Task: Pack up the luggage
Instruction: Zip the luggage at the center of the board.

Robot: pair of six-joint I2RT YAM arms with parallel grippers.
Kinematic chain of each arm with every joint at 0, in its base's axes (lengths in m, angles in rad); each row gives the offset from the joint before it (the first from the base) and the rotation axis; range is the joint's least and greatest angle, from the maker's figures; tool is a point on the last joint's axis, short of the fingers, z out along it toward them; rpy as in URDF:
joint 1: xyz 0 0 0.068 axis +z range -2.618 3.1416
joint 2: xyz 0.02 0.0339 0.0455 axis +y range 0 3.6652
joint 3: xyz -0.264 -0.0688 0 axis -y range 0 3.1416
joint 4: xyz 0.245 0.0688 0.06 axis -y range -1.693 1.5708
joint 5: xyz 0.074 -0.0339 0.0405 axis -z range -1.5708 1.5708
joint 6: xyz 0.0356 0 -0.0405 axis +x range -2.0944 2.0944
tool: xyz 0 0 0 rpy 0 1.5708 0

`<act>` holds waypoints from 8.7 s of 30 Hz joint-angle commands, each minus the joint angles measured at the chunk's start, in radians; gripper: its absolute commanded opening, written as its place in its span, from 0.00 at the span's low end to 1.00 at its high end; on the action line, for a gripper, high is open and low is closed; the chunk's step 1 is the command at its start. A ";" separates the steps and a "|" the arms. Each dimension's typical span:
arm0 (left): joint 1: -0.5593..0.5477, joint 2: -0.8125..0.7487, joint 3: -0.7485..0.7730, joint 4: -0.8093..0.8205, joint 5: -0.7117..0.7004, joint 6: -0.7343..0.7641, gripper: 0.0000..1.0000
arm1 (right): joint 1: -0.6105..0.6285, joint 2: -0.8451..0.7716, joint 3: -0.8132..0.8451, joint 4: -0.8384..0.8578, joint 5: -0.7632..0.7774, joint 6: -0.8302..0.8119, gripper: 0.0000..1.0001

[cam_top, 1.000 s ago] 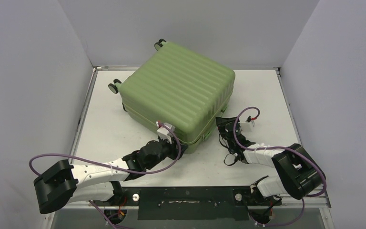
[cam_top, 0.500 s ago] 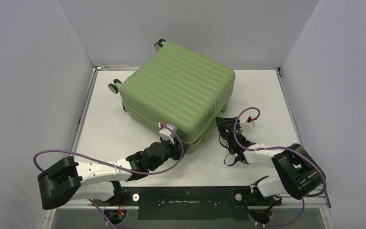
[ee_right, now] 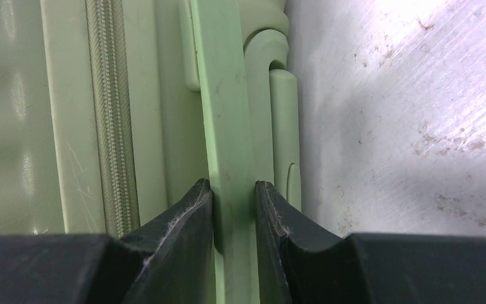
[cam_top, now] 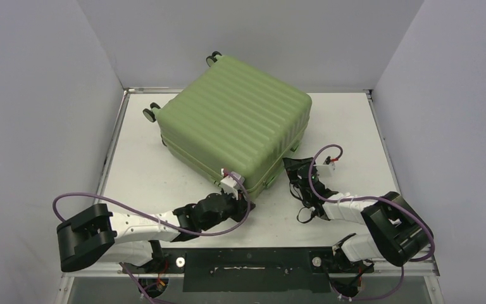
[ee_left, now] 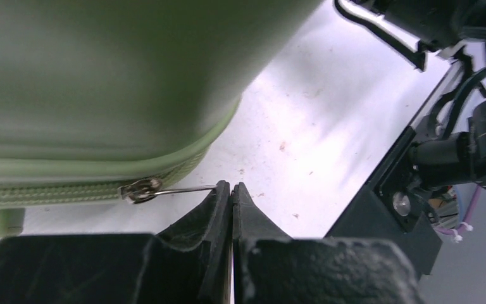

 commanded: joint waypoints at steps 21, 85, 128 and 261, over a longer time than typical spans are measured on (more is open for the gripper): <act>-0.016 -0.642 -0.037 -0.630 -0.275 -0.127 0.86 | 0.149 0.046 -0.022 -0.117 -0.291 0.060 0.00; -0.034 -0.499 -0.102 -0.309 -0.075 0.150 0.00 | 0.148 0.074 -0.052 -0.063 -0.299 0.023 0.00; -0.074 -0.643 0.079 -0.810 -0.265 -0.045 0.97 | 0.139 0.064 -0.070 -0.067 -0.311 -0.007 0.00; -0.014 -0.339 0.118 -0.286 0.194 0.043 0.63 | 0.240 0.222 0.025 0.006 -0.339 0.054 0.00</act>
